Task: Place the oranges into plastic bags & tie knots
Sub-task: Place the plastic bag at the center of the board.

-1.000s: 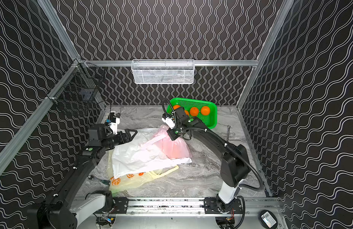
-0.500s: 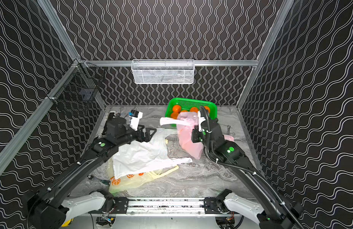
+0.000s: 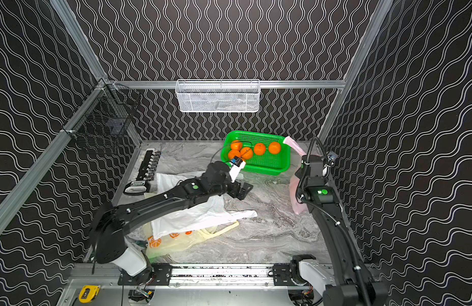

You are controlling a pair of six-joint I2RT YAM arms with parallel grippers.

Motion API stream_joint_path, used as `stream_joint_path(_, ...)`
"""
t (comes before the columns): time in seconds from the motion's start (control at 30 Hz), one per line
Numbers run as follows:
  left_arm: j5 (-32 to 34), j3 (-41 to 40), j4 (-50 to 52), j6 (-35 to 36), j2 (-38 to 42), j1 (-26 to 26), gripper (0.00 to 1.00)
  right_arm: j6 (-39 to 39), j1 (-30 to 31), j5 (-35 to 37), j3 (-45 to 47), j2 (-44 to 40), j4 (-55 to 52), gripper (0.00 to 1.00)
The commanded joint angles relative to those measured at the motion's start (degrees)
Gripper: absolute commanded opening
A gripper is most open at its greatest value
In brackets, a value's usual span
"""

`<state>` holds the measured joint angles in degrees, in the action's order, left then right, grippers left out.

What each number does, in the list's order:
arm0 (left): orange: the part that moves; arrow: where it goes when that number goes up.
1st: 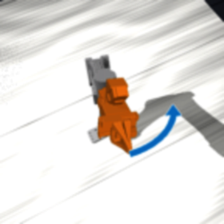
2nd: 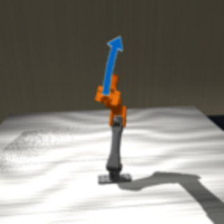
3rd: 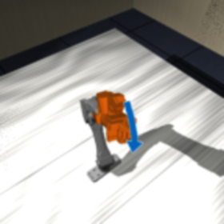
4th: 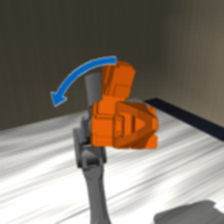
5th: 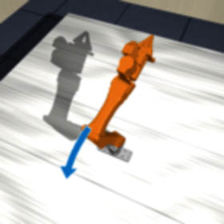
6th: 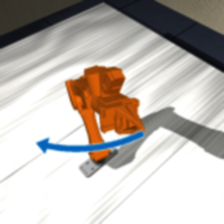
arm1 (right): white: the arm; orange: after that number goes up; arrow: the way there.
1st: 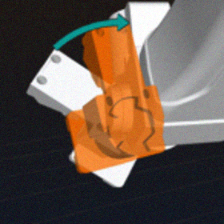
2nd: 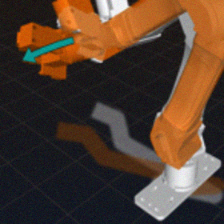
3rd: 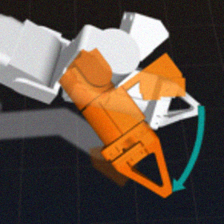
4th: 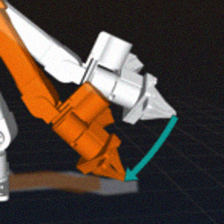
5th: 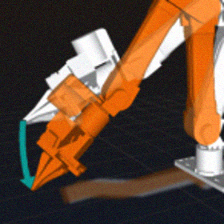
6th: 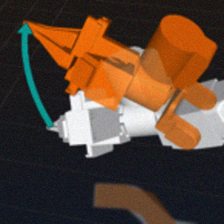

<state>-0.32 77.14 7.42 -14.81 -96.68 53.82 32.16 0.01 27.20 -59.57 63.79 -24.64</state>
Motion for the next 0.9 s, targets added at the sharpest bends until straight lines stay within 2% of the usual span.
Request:
stream_joint_path(0.0,1.2,3.2,-0.3,1.3,-3.4,1.3,0.99,2.5,-4.7,-6.3,0.3,4.0,7.9,0.0)
stream_joint_path(0.2,2.6,8.9,4.0,1.5,-9.2,1.5,0.99,3.9,-10.6,-11.3,-0.5,11.3,10.9,0.0)
stream_joint_path(0.23,2.8,9.6,4.6,1.5,-10.0,1.5,0.99,3.9,-10.9,-12.0,-0.7,12.3,10.7,0.07)
stream_joint_path(0.27,3.3,10.4,5.6,1.5,-10.7,1.5,0.99,3.9,-11.1,-12.4,-1.0,13.0,10.3,0.18)
stream_joint_path(0.3,4.0,11.2,6.6,1.5,-11.6,1.5,0.99,3.6,-11.2,-12.8,-1.3,13.6,10.0,0.36)
stream_joint_path(0.33,4.6,12.1,7.8,1.4,-12.2,1.5,0.99,3.4,-11.2,-12.1,-1.5,14.3,9.7,0.63)
stream_joint_path(0.37,5.4,12.4,8.6,1.0,-12.5,1.5,0.99,3.3,-11.2,-11.3,-2.6,15.0,7.9,0.84)
stream_joint_path(0.4,5.9,12.4,8.9,0.3,-12.5,1.5,0.99,2.9,-11.2,-10.4,-4.0,15.8,5.8,0.99)
stream_joint_path(0.5,6.3,8.5,5.0,-2.6,-8.3,1.5,0.99,2.3,-11.1,-8.1,-8.0,16.5,-1.2,0.99)
stream_joint_path(0.6,6.4,2.1,-0.4,-0.4,-2.2,1.5,0.99,0.1,-11.1,-7.9,-4.1,11.9,1.5,0.99)
stream_joint_path(0.63,7.9,1.9,1.1,-0.2,-1.1,1.5,0.99,-1.4,-11.0,-7.6,-2.5,9.0,3.1,0.99)
stream_joint_path(0.77,17.5,4.5,14.2,-1.1,1.2,1.3,0.99,-7.3,-9.5,-15.1,0.3,-1.0,7.5,0.99)
stream_joint_path(0.87,22.1,3.7,22.2,-4.0,3.2,-0.2,0.99,-9.0,-0.9,-13.2,-2.8,-2.6,4.3,1.0)
